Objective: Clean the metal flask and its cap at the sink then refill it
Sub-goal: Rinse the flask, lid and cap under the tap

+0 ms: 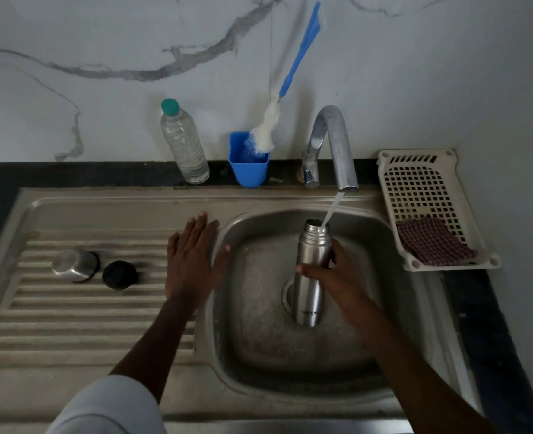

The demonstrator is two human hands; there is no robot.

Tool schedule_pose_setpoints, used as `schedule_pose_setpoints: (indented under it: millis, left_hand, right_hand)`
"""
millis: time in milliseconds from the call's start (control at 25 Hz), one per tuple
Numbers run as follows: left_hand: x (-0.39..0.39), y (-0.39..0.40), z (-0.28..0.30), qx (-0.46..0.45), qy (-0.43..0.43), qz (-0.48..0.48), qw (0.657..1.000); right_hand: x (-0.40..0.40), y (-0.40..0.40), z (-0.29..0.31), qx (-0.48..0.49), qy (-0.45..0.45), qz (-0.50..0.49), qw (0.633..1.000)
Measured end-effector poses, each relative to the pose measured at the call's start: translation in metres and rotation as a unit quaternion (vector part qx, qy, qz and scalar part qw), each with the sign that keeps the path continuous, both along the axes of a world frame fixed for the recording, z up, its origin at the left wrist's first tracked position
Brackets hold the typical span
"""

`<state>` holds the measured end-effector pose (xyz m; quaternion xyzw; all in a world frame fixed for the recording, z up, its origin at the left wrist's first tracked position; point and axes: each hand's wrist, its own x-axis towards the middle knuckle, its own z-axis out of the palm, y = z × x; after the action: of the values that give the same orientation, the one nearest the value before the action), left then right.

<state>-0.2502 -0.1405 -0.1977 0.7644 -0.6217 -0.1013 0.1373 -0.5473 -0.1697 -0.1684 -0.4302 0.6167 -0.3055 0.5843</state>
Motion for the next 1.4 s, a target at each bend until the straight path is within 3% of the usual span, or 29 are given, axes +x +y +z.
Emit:
schedule_pose_setpoints:
  millis: [240,400,1280,1400]
  left_hand:
    - [0.000,0.001,0.000,0.004,-0.002,-0.001,1.000]
    - [0.001,0.001,-0.001,-0.002,-0.002,-0.007,1.000]
    - [0.001,0.001,-0.001,0.017,-0.019,-0.013,1.000]
    - [0.001,0.000,0.000,0.022,-0.026,-0.015,0.999]
  right_hand:
    - [0.002,-0.003,-0.017,-0.017,0.068,-0.013,0.997]
    - [0.001,-0.019,-0.020,-0.078,0.127,0.056,0.987]
    - [-0.021,-0.043,-0.004,-0.116,0.112,0.118,0.980]
    - [-0.016,-0.039,-0.008,-0.069,0.032,0.136,0.988]
